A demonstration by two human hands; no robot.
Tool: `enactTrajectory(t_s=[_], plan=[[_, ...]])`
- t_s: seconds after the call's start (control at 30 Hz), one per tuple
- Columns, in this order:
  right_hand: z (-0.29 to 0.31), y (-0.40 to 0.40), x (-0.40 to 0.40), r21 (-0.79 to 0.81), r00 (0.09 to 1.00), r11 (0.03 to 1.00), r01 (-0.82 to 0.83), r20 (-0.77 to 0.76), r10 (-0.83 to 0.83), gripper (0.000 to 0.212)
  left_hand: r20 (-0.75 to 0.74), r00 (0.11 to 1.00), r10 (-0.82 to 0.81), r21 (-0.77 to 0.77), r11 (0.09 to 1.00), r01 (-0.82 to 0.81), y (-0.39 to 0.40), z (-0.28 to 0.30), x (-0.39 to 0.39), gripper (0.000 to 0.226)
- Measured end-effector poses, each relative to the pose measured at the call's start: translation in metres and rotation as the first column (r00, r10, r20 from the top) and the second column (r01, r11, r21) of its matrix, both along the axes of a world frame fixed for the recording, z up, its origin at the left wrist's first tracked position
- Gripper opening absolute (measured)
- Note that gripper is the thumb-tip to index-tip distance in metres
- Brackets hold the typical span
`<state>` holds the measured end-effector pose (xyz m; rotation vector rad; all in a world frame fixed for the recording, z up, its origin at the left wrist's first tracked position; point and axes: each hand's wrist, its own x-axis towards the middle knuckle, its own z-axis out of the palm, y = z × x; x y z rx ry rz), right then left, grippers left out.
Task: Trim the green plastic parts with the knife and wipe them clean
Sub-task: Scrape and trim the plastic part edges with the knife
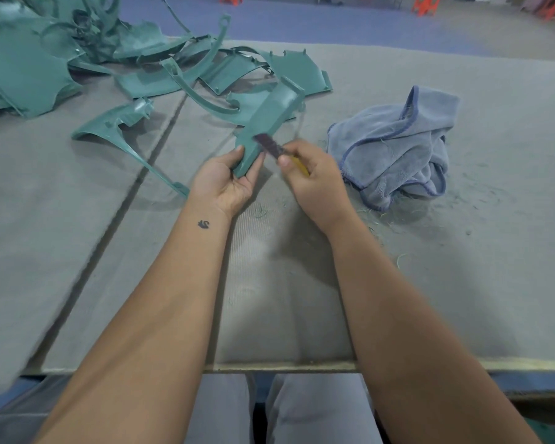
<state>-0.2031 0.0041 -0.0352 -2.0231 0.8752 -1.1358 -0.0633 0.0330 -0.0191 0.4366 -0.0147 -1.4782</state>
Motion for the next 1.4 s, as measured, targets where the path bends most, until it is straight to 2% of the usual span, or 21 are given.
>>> enactTrajectory(t_s=[0.07,0.13,0.27,0.37,0.43,0.57,0.7,0.73,0.9,1.1,1.2,1.23,1.3,1.33,1.4], plan=[[0.005,0.000,-0.001,0.080,0.979,0.997,0.021,0.201,-0.036,0.015,0.091,0.996,-0.012,0.004,1.000,0.012,0.001,-0.001,-0.003,0.025],[0.007,0.000,-0.003,0.101,0.949,0.992,0.070,0.301,-0.097,0.017,0.158,0.987,-0.023,0.004,1.000,0.023,0.000,-0.002,-0.005,0.026],[0.002,-0.002,-0.004,0.087,0.955,0.978,0.190,0.215,-0.204,0.012,0.252,0.968,0.016,0.016,1.000,-0.020,-0.003,-0.003,-0.007,0.025],[-0.001,-0.006,-0.006,0.106,0.957,0.973,0.204,0.187,-0.221,0.013,0.272,0.962,0.021,0.018,0.999,-0.026,-0.003,-0.005,-0.006,0.025],[-0.002,-0.007,-0.007,0.122,0.962,0.975,0.184,0.179,-0.204,0.013,0.281,0.959,0.022,0.014,1.000,-0.028,-0.004,-0.005,-0.006,0.025],[-0.003,-0.002,0.000,0.065,0.997,0.995,0.074,0.031,-0.076,0.012,0.232,0.971,0.060,-0.028,0.998,-0.054,-0.005,-0.005,-0.010,0.030],[-0.002,-0.005,-0.002,0.191,0.967,0.976,0.104,0.212,-0.144,0.017,0.211,0.975,0.072,-0.037,0.997,-0.065,-0.006,-0.007,-0.010,0.037],[-0.003,-0.005,-0.003,0.188,0.964,0.975,0.121,0.211,-0.161,0.018,0.214,0.974,0.074,-0.042,0.997,-0.067,-0.006,-0.007,-0.010,0.038],[-0.007,-0.006,-0.001,0.074,0.992,0.989,0.125,-0.037,-0.123,0.014,0.160,0.980,0.117,-0.054,0.993,-0.109,-0.007,-0.008,-0.011,0.038],[-0.004,-0.001,0.001,0.016,0.976,0.999,0.029,-0.215,-0.025,0.011,0.109,0.986,0.126,-0.025,0.992,-0.124,-0.007,-0.005,-0.011,0.041],[-0.002,0.000,0.001,0.036,0.960,0.999,-0.021,-0.279,0.030,0.015,0.112,0.988,0.103,-0.010,0.995,-0.103,-0.006,-0.003,-0.011,0.042],[-0.002,0.000,0.001,0.062,0.961,0.997,-0.038,-0.271,0.053,0.017,0.118,0.988,0.095,-0.008,0.996,-0.094,-0.005,-0.004,-0.011,0.042],[0.001,0.001,0.000,0.159,0.993,0.986,-0.046,-0.102,0.062,0.022,0.164,0.983,0.079,-0.005,0.997,-0.079,-0.004,-0.004,-0.010,0.042],[0.003,0.002,-0.001,0.204,0.999,0.979,-0.025,0.038,0.017,0.024,0.212,0.975,0.072,-0.003,0.997,-0.073,-0.004,-0.005,-0.009,0.041],[0.007,0.002,-0.006,0.206,0.952,0.973,0.106,0.262,-0.159,0.023,0.340,0.938,0.071,0.000,0.997,-0.075,-0.004,-0.005,-0.006,0.038]])
